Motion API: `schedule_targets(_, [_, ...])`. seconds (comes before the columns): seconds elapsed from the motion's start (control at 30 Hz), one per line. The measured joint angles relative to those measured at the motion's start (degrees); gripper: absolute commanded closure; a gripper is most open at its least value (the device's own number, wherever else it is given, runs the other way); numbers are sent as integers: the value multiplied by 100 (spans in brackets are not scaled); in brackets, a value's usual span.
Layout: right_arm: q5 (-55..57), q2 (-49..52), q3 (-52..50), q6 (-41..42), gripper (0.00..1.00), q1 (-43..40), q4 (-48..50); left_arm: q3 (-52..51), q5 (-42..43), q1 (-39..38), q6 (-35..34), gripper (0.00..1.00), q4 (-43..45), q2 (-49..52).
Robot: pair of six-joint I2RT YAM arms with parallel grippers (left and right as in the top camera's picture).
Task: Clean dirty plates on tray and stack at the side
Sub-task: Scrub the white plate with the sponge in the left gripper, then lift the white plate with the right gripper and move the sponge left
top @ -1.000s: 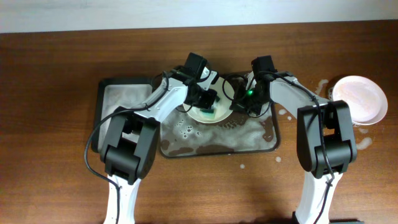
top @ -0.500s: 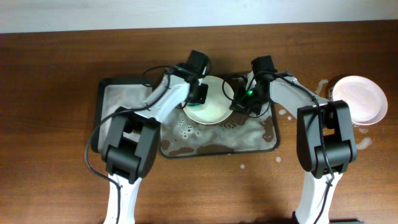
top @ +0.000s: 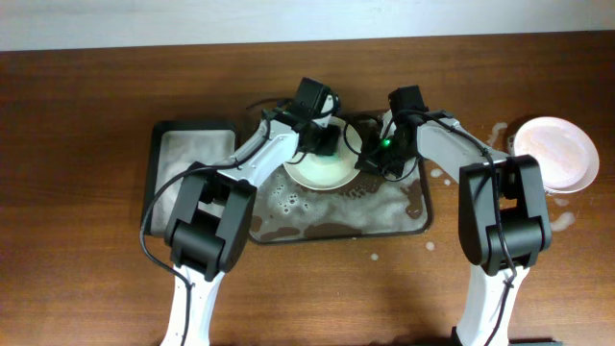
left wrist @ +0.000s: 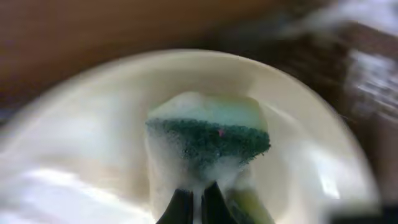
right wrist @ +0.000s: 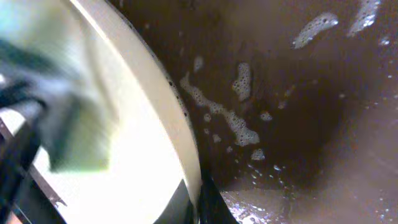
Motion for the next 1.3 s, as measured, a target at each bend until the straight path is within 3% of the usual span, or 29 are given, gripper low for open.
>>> schedule_targets(0.07, [2, 0, 0, -15, 96, 0, 0, 76, -782, 101, -184, 99, -234, -7])
schedule_targets(0.23, [0, 0, 0, -31, 96, 0, 7, 173, -1366, 162, -284, 99, -782, -44])
schedule_targets(0.33, [-9, 0, -2, -98, 96, 17, 17, 481, -1591, 160, -313, 99, -1934, -44])
schedule_targets(0.47, [-72, 2, -11, -190, 96, 109, 13, 1196, -1818, 153, -404, 99, -3270, 190])
schedule_targets(0.73, [-66, 2, -17, -168, 96, 74, -2, 3143, -2354, 251, -459, 99, -4966, 289])
schedule_targets(0.93, [-13, -26, -20, -234, 96, 74, -26, 3515, -1967, 251, -476, 99, -5488, 289])
schedule_targets(1.13, [1786, -1469, -208, -402, 96, 15, -831, 3305, -1541, 251, -476, 99, -5062, 289])
schedule_targets(1.3, [4721, -3370, -208, -262, 96, 219, -1731, 2531, -1185, 251, -542, 99, -4277, 293])
